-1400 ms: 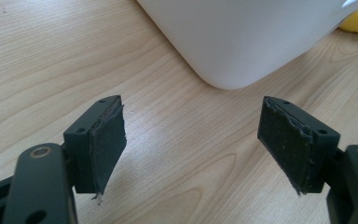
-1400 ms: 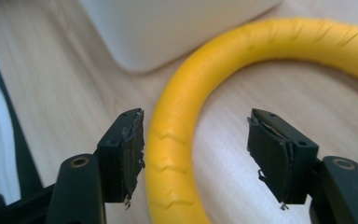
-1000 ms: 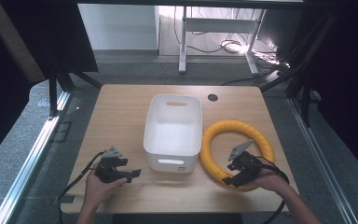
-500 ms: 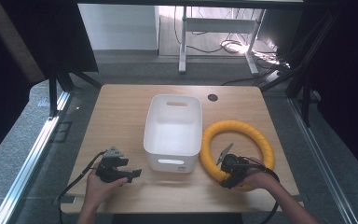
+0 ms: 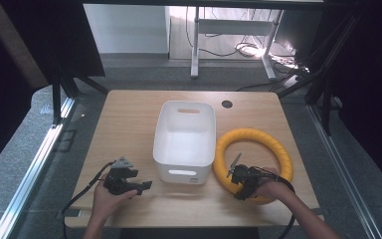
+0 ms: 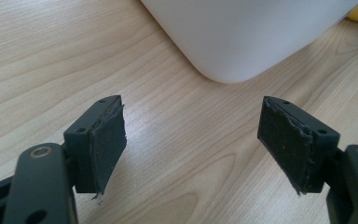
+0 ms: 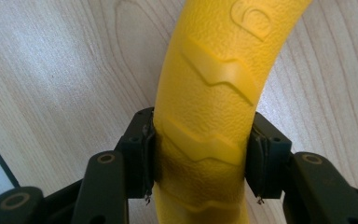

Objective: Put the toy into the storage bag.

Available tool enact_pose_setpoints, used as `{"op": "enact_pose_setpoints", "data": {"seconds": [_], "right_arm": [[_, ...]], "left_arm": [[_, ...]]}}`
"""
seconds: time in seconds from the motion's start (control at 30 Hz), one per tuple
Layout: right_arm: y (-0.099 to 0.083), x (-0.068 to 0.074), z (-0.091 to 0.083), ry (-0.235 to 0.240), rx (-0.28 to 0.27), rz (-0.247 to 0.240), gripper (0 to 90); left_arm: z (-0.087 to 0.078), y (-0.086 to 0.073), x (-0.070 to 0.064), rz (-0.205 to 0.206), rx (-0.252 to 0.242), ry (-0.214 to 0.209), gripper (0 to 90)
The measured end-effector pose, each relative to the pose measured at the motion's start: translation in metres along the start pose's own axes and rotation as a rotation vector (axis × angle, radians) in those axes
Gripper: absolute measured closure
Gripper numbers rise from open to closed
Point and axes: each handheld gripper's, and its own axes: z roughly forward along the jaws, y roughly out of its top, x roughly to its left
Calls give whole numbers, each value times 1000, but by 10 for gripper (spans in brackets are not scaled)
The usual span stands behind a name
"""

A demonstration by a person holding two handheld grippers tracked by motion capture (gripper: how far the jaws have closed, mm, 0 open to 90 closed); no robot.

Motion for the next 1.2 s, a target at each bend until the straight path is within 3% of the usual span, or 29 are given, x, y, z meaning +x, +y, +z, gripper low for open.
{"op": "enact_pose_setpoints", "data": {"seconds": [0.1,0.2,0.63,1.2], "right_arm": [[0,-1,-1,5,2,12,512],[-3,-6,-2,50,-29,19,513],[-26,-33,-44,212,-298,124,515],[-39,-43,-62,231,-479,197,515]], "left_arm": [[-1,0,0,1,-7,4,239],[-1,0,1,5,-5,10,239],[0,0,1,5,-9,12,240],[1,0,1,1,-10,8,240]]}}
